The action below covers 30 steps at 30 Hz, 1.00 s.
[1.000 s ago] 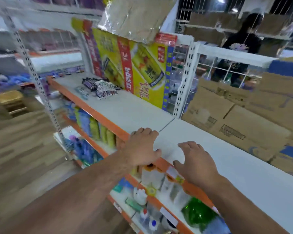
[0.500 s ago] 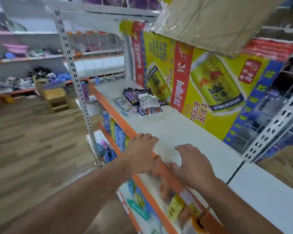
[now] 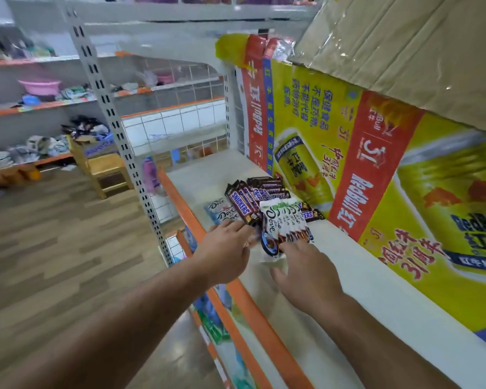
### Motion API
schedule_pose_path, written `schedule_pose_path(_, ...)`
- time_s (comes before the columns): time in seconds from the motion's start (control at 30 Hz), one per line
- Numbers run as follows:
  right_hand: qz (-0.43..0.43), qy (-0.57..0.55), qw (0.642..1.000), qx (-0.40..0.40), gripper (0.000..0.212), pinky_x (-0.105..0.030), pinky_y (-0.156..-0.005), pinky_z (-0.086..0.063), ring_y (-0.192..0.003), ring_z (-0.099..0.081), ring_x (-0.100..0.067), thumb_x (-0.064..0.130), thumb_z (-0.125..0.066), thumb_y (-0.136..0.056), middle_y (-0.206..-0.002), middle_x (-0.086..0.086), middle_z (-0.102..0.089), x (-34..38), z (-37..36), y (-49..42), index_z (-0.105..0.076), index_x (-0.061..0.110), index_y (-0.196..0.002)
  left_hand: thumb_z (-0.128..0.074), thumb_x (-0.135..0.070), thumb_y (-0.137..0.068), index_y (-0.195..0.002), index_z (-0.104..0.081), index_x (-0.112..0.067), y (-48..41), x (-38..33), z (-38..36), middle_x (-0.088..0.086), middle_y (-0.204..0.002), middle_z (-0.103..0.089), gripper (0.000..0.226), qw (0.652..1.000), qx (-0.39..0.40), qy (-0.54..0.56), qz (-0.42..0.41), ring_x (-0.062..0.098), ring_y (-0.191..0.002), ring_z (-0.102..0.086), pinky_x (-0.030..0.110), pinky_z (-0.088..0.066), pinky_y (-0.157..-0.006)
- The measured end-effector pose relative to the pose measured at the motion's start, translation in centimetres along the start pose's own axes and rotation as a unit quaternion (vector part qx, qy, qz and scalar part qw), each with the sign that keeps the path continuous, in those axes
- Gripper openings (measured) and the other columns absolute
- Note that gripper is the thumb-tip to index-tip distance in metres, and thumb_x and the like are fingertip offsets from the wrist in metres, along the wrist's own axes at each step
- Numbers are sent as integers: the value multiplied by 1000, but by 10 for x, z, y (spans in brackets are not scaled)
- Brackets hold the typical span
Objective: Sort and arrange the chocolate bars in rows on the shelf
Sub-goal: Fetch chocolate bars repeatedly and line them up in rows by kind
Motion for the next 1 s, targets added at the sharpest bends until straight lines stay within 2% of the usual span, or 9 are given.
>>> schedule_pose_path(0.13,-28,2,1000,-9,48,-33,-91,-44,-112,-51,-20,49,-50,-89,-122,2,-51,8,-11,-30,-47,25,-130,-50,-11,-88,-136,-47,-23,-39,28,2,-4,-137,-52,49,999,-10,-3,-41,19,-130,-38,37,-33,-107)
schedule_pose_path(0.23,-82,24,996,3,45,-35,-86,-43,-108,-52,-21,54,-48,-89,-117,-1,-52,10,-16,-46,-45,23,-120,-55,-10,-83,-137,-48,-21,-70,48,-2,1,-135,-55,55,994,-3,-39,-97,22,-127,-43,40,-36,-107)
schedule_pose_path(0.33,-154,53,987,3,53,-36,-80,-43,-105,-54,-24,63,-49,-86,-115,-3,-52,11,-20,-56,-42,21,-116,-60,-11,-76,-128,-53,-20,-101,60,-11,1,-119,-59,54,983,8,-75,-166,23,-113,-50,38,-41,-99)
schedule_pose_path(0.47,-247,80,966,-17,59,-36,-78,-43,-104,-55,-25,67,-53,-81,-114,-4,-52,19,-25,-65,-40,20,-115,-62,-14,-78,-116,-53,-22,-131,65,-15,-3,-109,-55,40,968,41,-53,-240,21,-107,-47,35,-37,-90)
schedule_pose_path(0.57,-294,95,951,-26,60,-36,-79,-44,-105,-55,-26,59,-61,-80,-115,-5,-53,25,-29,-70,-38,20,-119,-64,-14,-77,-105,-53,-21,-143,67,-15,-2,-103,-57,31,952,77,-15,-295,20,-99,-48,35,-40,-82)
schedule_pose_path(0.67,-336,94,936,-39,48,-36,-77,-44,-106,-56,-27,46,-61,-84,-116,-6,-53,26,-31,-69,-37,20,-117,-67,-16,-77,-92,-54,-22,-149,66,-16,-6,-92,-53,21,932,120,12,-341,19,-93,-48,34,-40,-76)
schedule_pose_path(0.77,-363,89,926,-42,45,-35,-73,-40,-103,-56,-28,43,-59,-84,-115,-7,-53,29,-32,-67,-40,16,-115,-67,-15,-78,-80,-46,-27,-151,63,-15,-12,-80,-43,25,915,158,32,-369,17,-85,-45,33,-39,-68)
schedule_pose_path(0.87,-387,95,917,-30,53,-36,-82,-45,-106,-53,-28,45,-58,-84,-118,-9,-51,32,-26,-58,-42,11,-122,-67,-26,-85,-87,-47,-26,-154,59,-9,-7,-83,-54,20,914,193,66,-352,16,-77,-53,35,-46,-67)
schedule_pose_path(1.0,-404,126,906,-30,43,-35,-81,-44,-101,-50,-27,31,-56,-85,-111,-6,-49,34,-15,-34,-45,15,-123,-59,-30,-93,-94,-45,-25,-151,40,-4,-3,-84,-57,15,899,230,131,-350,16,-74,-55,36,-44,-63)
Point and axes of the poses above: each hand's wrist, its own y-axis away from the middle knuckle, its own z-axis out of the back of the hand, x = y × z, the point moved 8 cm from there along -y, towards the middle knuckle
